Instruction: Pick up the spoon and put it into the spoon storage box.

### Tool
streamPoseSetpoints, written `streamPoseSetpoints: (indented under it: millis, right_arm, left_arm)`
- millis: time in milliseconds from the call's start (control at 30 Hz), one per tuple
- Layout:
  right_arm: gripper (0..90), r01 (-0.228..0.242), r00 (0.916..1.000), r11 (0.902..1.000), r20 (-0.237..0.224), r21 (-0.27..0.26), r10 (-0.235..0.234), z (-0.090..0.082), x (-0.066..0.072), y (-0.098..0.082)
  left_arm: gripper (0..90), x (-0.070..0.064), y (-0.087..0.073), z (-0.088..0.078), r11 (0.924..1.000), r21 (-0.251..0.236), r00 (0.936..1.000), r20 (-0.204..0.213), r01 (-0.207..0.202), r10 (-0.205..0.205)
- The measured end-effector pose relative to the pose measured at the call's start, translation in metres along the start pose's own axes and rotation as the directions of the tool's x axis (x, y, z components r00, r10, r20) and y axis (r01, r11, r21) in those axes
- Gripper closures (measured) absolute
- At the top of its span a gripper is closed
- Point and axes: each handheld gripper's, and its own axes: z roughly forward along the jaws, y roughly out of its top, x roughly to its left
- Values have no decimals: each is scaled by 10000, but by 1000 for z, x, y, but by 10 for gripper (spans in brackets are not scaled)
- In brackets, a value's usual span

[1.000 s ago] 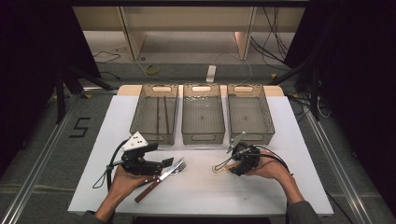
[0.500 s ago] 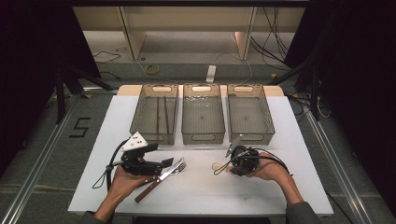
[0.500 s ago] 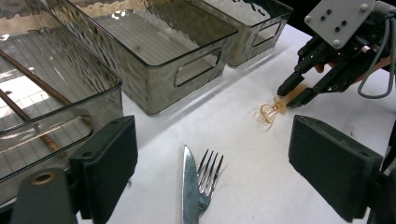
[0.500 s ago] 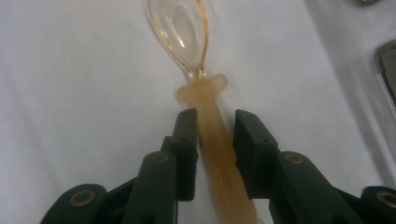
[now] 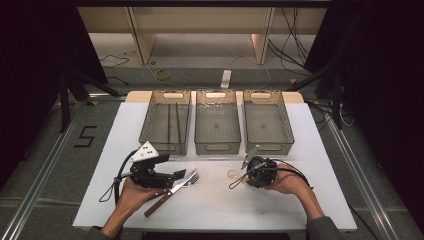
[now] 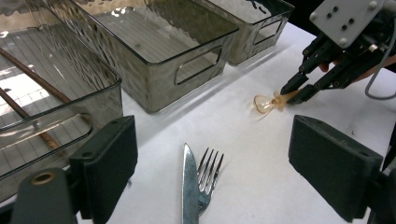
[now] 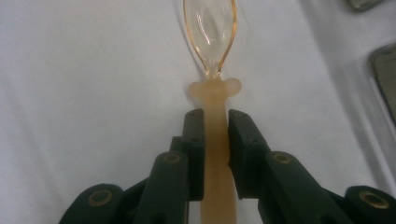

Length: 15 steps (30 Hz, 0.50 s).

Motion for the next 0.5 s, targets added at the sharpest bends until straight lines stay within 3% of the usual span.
streamPoseSetpoints:
  millis: [233,500]
  right_arm:
    - [781,-720,9974,9928,-72,-962,717,-15,-9,-5]
    - [781,-1743,9847,9597,-439,-2204,1688,-31,-16,-9]
  left_arm:
    - [152,0,0,0,10000,42,10000,-46,51,-51]
    - [152,1,0,0,10000,25,10000,-25,72,-72]
